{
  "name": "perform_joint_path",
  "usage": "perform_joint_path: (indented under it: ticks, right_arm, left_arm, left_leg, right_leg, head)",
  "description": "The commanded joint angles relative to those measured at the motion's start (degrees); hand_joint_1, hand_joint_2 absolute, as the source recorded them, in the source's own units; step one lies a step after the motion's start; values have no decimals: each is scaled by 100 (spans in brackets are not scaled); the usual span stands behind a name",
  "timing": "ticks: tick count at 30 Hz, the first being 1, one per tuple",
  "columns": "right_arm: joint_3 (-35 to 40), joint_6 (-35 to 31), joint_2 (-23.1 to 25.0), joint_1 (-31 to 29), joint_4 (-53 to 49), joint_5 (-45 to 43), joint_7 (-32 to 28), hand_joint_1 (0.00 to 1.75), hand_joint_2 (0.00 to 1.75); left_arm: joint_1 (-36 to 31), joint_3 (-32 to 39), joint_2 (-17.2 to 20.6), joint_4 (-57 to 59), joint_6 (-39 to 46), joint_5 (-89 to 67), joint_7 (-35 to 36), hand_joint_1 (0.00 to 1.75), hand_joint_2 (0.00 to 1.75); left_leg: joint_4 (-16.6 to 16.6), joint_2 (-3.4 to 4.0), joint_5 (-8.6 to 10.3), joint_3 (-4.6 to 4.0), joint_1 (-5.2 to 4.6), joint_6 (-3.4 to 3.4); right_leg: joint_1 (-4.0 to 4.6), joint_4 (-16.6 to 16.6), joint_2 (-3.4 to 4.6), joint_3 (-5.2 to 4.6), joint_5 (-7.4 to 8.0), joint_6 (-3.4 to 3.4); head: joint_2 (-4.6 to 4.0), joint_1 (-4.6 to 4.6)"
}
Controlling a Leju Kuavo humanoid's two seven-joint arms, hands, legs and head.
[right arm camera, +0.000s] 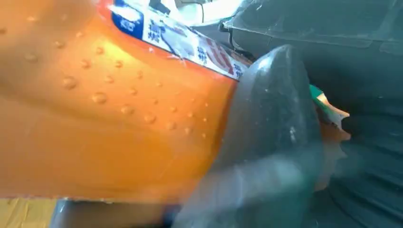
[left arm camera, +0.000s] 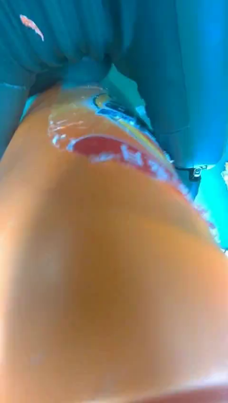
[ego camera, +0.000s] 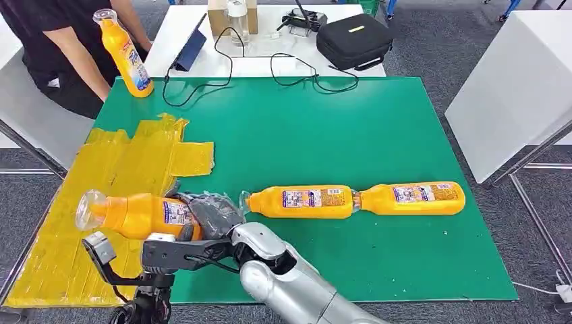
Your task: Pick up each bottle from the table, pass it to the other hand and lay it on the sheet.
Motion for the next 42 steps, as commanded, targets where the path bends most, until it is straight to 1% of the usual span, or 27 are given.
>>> perform_joint_path:
  ticks: [1, 2, 3, 5, 8, 12, 13, 15, 16, 18, 21, 23, 24, 25, 26, 29, 30, 31, 32, 33, 34, 35, 36, 39, 40, 41, 42]
  right_arm:
    - [-829, -383, -495, 1041, -854, 267, -467, 0, 0]
    - [-1078, -236, -628, 1214, -1347, 335, -482, 0, 0]
    - [-1289, -205, -720, 1381, -1734, 414, -505, 0, 0]
    - [-1623, -327, -863, 1670, -2394, 486, -536, 0, 0]
    - [-2034, -153, -1035, 2045, -3202, 627, -529, 0, 0]
    - [-2293, -30, -983, 2171, -3278, 622, -699, 0, 0]
    - [-2294, -30, -985, 2173, -3255, 627, -704, 0, 0]
    - [-2261, -31, -981, 2159, -3200, 641, -745, 0, 0]
    - [-2243, -47, -990, 2169, -3199, 651, -757, 0, 0]
    - [-2244, -133, -1029, 2227, -3264, 646, -782, 0, 0]
    - [-2267, -174, -1089, 2272, -3384, 635, -779, 0, 0]
    - [-2275, -187, -1088, 2273, -3409, 626, -775, 0, 0]
    - [-2273, -195, -1092, 2275, -3421, 626, -775, 0, 0]
    - [-2282, -216, -1101, 2292, -3475, 623, -771, 0, 0]
    - [-2293, -229, -1115, 2302, -3519, 623, -769, 0, 0]
    - [-2334, -263, -1137, 2317, -3655, 595, -771, 0, 0]
    - [-2315, -232, -1156, 2275, -3696, 526, -799, 0, 0]
    - [-2311, -232, -1157, 2268, -3706, 522, -803, 0, 0]
    - [-2271, -173, -1178, 2222, -3720, 442, -829, 0, 0]
    - [-2238, -168, -1193, 2195, -3722, 436, -834, 0, 0]
    - [-2156, -55, -1223, 2125, -3704, 282, -913, 0, 0]
    - [-2136, -56, -1232, 2108, -3695, 282, -913, 0, 0]
    - [-2051, -39, -1257, 2038, -3642, 262, -929, 0, 0]
    - [-2027, -11, -1261, 2016, -3626, 190, -966, 0, 0]
    - [-2027, -11, -1261, 2016, -3626, 190, -966, 0, 0]
    - [-2027, -11, -1261, 2016, -3626, 190, -966, 0, 0]
    - [-1991, 33, -1264, 1959, -3576, 132, -1008, 0, 0]
  left_arm:
    - [-542, 216, -75, -197, 191, -191, -174, 175, 175]
    - [-477, 372, -76, -230, 199, -289, -212, 175, 175]
    - [-413, 511, -94, -267, 241, -420, -259, 175, 175]
    - [-355, 772, -98, -290, 384, -593, -328, 175, 175]
    - [-339, 1261, -120, -305, 623, -978, -427, 175, 175]
    - [-152, 1675, -162, -424, 552, -997, -386, 175, 175]
    - [-127, 1684, -166, -435, 545, -997, -386, 175, 175]
    - [-50, 1657, -171, -478, 526, -1048, -407, 175, 175]
    - [-36, 1646, -175, -497, 630, -1180, -466, 175, 175]
    - [-7, 1620, -160, -536, 831, -1412, -578, 175, 175]
    - [-2, 1606, -107, -544, 1033, -1571, -618, 175, 175]
    - [-16, 1606, -83, -515, 1143, -1645, -652, 175, 175]
    - [-25, 1600, -52, -504, 1286, -1769, -702, 175, 175]
    - [-57, 1576, -6, -480, 1666, -2143, -835, 175, 175]
    - [-96, 1583, 19, -457, 2055, -2549, -921, 175, 175]
    - [-342, 1498, 83, -140, 3586, -4143, -1016, 175, 175]
    - [-516, 1371, 125, 195, 4407, -5226, -951, 175, 175]
    - [-560, 1325, 136, 288, 4520, -5405, -943, 175, 175]
    - [-705, 1239, 146, 681, 5151, -6450, -777, 175, 175]
    - [-830, 1192, 184, 1031, 5357, -7149, -576, 175, 175]
    - [-990, 1388, 17, 1381, 5357, -8331, -321, 175, 175]
    - [-1048, 1383, 17, 1560, 5357, -8496, -283, 175, 175]
    - [-1207, 1656, -83, 1927, 5357, -9364, -140, 175, 175]
    - [-1245, 1662, -87, 2077, 5357, -9569, -86, 175, 175]
    - [-1245, 1662, -87, 2077, 5357, -9569, -86, 175, 175]
    - [-1245, 1662, -87, 2077, 5357, -9569, -86, 175, 175]
    - [-1261, 1714, -50, 2248, 5357, -9867, 73, 175, 175]
  left_leg:
    - [-20, -61, 1, 43, 7, 13]
    - [-18, -65, 0, 42, 9, 14]
    - [-5, -44, 2, 9, 7, 8]
    - [-8, -52, -4, 27, 8, 13]
    - [-3, -47, -7, 15, 3, 13]
    - [-7, -36, -14, 26, 3, 7]
    - [-6, -26, -10, 10, 1, 3]
    - [-11, -20, -19, 37, 2, 7]
    - [-7, -21, -12, 15, 0, 4]
    - [-10, -28, -16, 29, 2, 7]
    - [-6, -26, -9, 5, 2, 3]
    - [-11, -31, -16, 29, 3, 8]
    - [-6, -27, -10, 10, 2, 3]
    - [-16, -28, -22, 53, 3, 11]
    - [-6, -29, -8, 5, 1, 1]
    - [-9, -38, -5, 6, 2, 1]
    - [-10, -43, -8, 18, 3, 3]
    - [-15, -47, -7, 30, 2, 5]
    - [-13, -44, -3, 12, -1, 3]
    - [-19, -49, -4, 29, -2, 5]
    - [-16, -45, 1, 11, -4, 2]
    - [-20, -45, -2, 25, -1, 4]
    - [-26, -49, 1, 35, -5, 6]
    - [-13, -31, 2, 13, -3, 8]
    - [-25, -29, -4, 50, -1, 16]
    - [-10, -29, -1, 12, -1, 8]
    - [-13, -25, -5, 25, 0, 10]
  right_leg:
    - [15, -27, -78, 73, -18, -21]
    - [17, -26, -83, 75, -20, -21]
    - [11, -13, -53, 32, -10, -10]
    - [14, -19, -66, 58, -18, -14]
    - [9, -9, -57, 53, -19, -14]
    - [10, -13, -36, 57, -14, -17]
    - [5, -9, -20, 36, -7, -11]
    - [10, -16, -22, 63, -13, -19]
    - [5, -9, -19, 39, -9, -11]
    - [8, -14, -29, 57, -14, -16]
    - [4, -8, -18, 30, -6, -8]
    - [9, -16, -30, 59, -14, -15]
    - [5, -8, -21, 37, -8, -10]
    - [12, -21, -34, 85, -20, -24]
    - [3, -6, -21, 32, -7, -9]
    - [5, -8, -32, 35, -7, -11]
    - [8, -10, -40, 51, -11, -16]
    - [9, -14, -48, 63, -13, -20]
    - [3, -10, -38, 40, -8, -11]
    - [4, -16, -47, 60, -11, -16]
    - [-1, -10, -38, 39, -5, -9]
    - [4, -17, -42, 56, -7, -14]
    - [1, -22, -48, 66, -7, -16]
    - [-1, -11, -35, 45, -2, -8]
    - [7, -28, -44, 86, -5, -22]
    - [3, -10, -31, 44, -2, -9]
    - [5, -15, -33, 57, -4, -14]
  head:
    - [0, 7]
    - [0, 2]
    - [0, 7]
    - [0, 7]
    - [0, 5]
    - [0, 4]
    - [0, 7]
    - [0, 4]
    - [0, 7]
    - [0, 7]
    - [0, 4]
    - [0, 7]
    - [0, 7]
    - [0, 7]
    - [0, 7]
    - [0, 7]
    - [0, 7]
    - [0, 7]
    - [0, 7]
    - [0, 7]
    - [0, 7]
    - [0, 5]
    - [0, 4]
    - [0, 4]
    - [0, 9]
    - [0, 7]
    - [0, 7]
